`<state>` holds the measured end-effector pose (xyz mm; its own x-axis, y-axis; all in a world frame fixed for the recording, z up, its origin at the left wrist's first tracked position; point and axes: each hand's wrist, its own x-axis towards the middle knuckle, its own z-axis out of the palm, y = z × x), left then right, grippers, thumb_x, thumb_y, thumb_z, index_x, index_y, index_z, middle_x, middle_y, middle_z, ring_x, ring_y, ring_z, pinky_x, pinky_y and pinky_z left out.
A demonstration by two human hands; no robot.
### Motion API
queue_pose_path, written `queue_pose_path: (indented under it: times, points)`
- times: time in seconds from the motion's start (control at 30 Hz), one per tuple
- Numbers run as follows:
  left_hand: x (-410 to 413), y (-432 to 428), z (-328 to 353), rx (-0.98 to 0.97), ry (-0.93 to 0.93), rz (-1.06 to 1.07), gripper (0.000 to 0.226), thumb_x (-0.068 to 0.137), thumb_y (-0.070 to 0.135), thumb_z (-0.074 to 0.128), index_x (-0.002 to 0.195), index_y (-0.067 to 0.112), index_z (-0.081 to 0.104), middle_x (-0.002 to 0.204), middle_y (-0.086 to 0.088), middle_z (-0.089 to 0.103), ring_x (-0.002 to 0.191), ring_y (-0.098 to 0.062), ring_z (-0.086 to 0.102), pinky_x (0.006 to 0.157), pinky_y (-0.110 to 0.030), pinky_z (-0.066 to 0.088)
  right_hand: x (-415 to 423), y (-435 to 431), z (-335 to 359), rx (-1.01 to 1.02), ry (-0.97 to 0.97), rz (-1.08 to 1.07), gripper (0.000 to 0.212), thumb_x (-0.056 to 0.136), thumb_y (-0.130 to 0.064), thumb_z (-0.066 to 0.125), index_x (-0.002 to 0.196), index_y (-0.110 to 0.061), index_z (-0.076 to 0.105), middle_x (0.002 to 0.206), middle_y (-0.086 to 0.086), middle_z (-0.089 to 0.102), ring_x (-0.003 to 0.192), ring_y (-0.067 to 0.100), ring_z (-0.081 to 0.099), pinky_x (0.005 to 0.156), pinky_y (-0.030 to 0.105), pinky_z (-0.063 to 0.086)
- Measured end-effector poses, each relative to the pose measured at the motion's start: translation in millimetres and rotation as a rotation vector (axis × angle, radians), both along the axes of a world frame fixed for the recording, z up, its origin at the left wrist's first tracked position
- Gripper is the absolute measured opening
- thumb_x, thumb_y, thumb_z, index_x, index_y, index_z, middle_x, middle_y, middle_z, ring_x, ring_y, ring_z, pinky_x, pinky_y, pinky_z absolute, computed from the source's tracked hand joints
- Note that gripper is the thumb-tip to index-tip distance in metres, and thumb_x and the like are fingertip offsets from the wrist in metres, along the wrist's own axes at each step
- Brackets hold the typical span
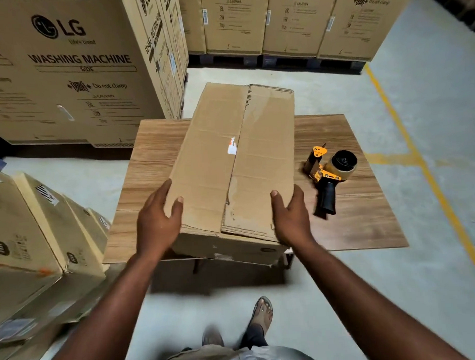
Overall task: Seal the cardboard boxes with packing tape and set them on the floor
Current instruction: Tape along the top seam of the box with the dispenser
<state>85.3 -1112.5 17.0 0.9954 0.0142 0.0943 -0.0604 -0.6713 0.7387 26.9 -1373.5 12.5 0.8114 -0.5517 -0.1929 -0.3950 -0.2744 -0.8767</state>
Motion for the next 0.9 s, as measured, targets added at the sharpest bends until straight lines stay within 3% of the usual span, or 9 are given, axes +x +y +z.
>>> queue_pose_path:
  times: [0.07,0.13,0.2,0.23,0.3,0.4,0.6,0.7,0.9]
  points:
    - [25.3,29.1,6.3,0.038,-0.006,0.009,0.045,0.097,0.032,0.058,0.141,0.024,0.054,0.137,-0.006,0.061,0.124,-0.025,0.057,0.099,-0.029,0.041,-4.3,50.4,-2.7,-0.028,-0.028,-0.036,0.06,0.1,-0.031,0.053,0.15,-0.007,0.029,0.147,0.015,0.043,0.132,0.029,0.045,0.111,0.034,0.038]
    - [49.3,52.0,12.6,0.157,0.021,0.034,0.045,0.096,0.039,0.054,0.139,0.023,0.056,0.133,-0.01,0.063,0.12,-0.033,0.058,0.097,-0.039,0.045,-5.2,93.6,-1.6,-0.103,-0.022,-0.017,0.068,0.102,-0.028,0.048,0.155,0.0,0.017,0.162,0.02,0.018,0.149,0.03,0.019,0.121,0.029,0.017]
    - [59.2,58.0,18.9,0.318,0.063,0.022,0.056,0.092,0.05,0.046,0.139,0.02,0.054,0.139,-0.013,0.056,0.125,-0.036,0.051,0.104,-0.052,0.041,-3.1,118.0,-0.4,-0.345,-0.007,0.072,0.067,0.102,-0.031,0.043,0.156,0.0,0.017,0.165,0.022,0.001,0.153,0.033,0.0,0.125,0.041,0.007]
    - [55.9,51.8,21.4,0.382,0.081,-0.009,0.06,0.092,0.054,0.044,0.141,0.021,0.052,0.147,-0.012,0.049,0.133,-0.035,0.045,0.111,-0.059,0.03,-1.7,123.2,-0.5,-0.462,0.02,0.133,0.068,0.101,-0.034,0.04,0.155,-0.001,0.019,0.165,0.021,-0.001,0.153,0.035,-0.005,0.124,0.049,0.007]
    - [34.5,22.8,18.0,0.427,0.114,-0.112,0.059,0.098,0.055,0.043,0.148,0.023,0.043,0.161,-0.007,0.03,0.148,-0.027,0.026,0.115,-0.067,0.002,2.2,121.1,0.2,-0.612,0.102,0.264,0.073,0.098,-0.044,0.034,0.155,-0.001,0.018,0.166,0.019,0.0,0.153,0.034,-0.007,0.121,0.058,0.005]
    - [-6.1,-25.1,6.1,0.494,0.093,-0.204,0.07,0.099,0.061,0.029,0.157,0.022,0.021,0.167,0.002,0.006,0.154,-0.019,-0.001,0.109,-0.07,-0.013,18.2,97.5,0.8,-0.721,0.162,0.421,0.079,0.099,-0.054,0.023,0.157,-0.002,0.008,0.166,0.014,-0.006,0.153,0.029,-0.012,0.12,0.059,-0.006]
    - [-14.0,-36.2,2.3,0.523,0.122,-0.15,0.072,0.101,0.058,0.021,0.159,0.018,0.006,0.167,0.006,-0.007,0.152,-0.015,-0.013,0.106,-0.073,-0.015,107.6,14.5,5.5,-0.741,0.242,0.504,0.08,0.101,-0.057,0.021,0.158,-0.004,0.004,0.167,0.012,-0.009,0.153,0.027,-0.012,0.121,0.057,-0.002]
    - [-12.1,-38.7,4.0,0.527,0.168,-0.162,0.071,0.101,0.059,0.021,0.159,0.021,0.003,0.166,0.01,-0.012,0.152,-0.015,-0.016,0.101,-0.081,-0.007,154.3,-21.5,7.9,-0.77,0.293,0.531,0.086,0.099,-0.063,0.022,0.158,-0.003,0.002,0.166,0.013,-0.009,0.153,0.028,-0.012,0.121,0.059,-0.001]
    - [-7.6,-40.2,5.3,0.443,0.256,-0.124,0.069,0.1,0.06,0.027,0.158,0.032,0.003,0.164,0.019,-0.014,0.149,-0.007,-0.019,0.106,-0.08,0.006,227.6,-82.1,21.4,-0.782,0.412,0.543,0.118,0.08,-0.089,0.029,0.158,-0.006,-0.003,0.166,0.011,-0.013,0.153,0.029,-0.013,0.119,0.059,-0.003]
